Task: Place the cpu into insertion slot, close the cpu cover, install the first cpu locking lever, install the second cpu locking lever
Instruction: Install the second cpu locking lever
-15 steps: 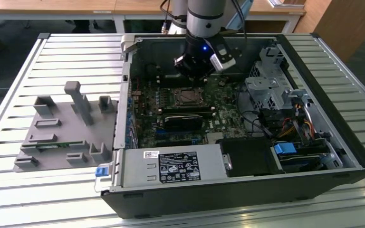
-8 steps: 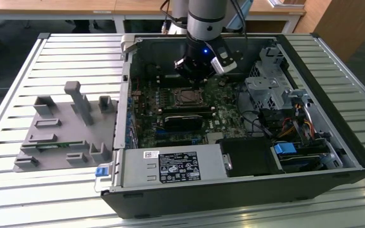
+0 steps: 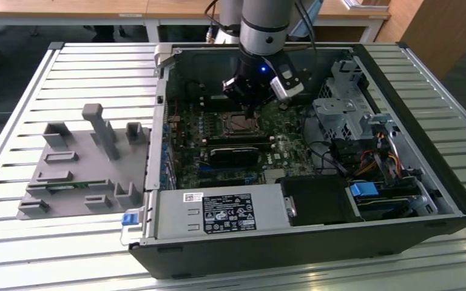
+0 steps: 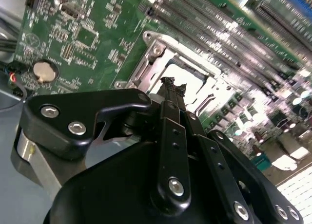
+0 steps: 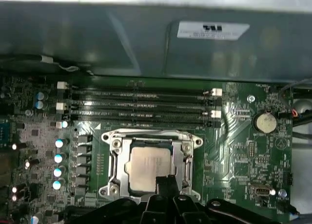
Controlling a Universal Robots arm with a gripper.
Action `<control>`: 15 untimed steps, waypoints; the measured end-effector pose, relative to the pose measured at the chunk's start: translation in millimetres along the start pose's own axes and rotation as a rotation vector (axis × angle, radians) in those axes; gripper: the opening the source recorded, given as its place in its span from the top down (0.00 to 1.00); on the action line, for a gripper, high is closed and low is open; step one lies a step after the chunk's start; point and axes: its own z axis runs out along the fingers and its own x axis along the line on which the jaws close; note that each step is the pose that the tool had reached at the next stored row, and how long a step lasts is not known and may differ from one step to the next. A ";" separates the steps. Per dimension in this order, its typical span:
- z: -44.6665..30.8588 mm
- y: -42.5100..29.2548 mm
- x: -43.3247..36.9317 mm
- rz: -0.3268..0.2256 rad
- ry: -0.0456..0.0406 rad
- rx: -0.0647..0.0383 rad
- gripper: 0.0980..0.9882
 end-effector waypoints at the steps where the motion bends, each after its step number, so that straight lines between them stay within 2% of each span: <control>1: -0.1 -2.0 0.1 0.000 0.0000 0.000 0.99; 5: -0.5 -10.6 0.2 0.000 0.0000 0.000 0.99; 10: -2.7 -14.9 0.4 0.000 0.0010 -0.001 0.99; 15: -3.2 -23.7 0.6 0.000 0.0010 -0.004 0.99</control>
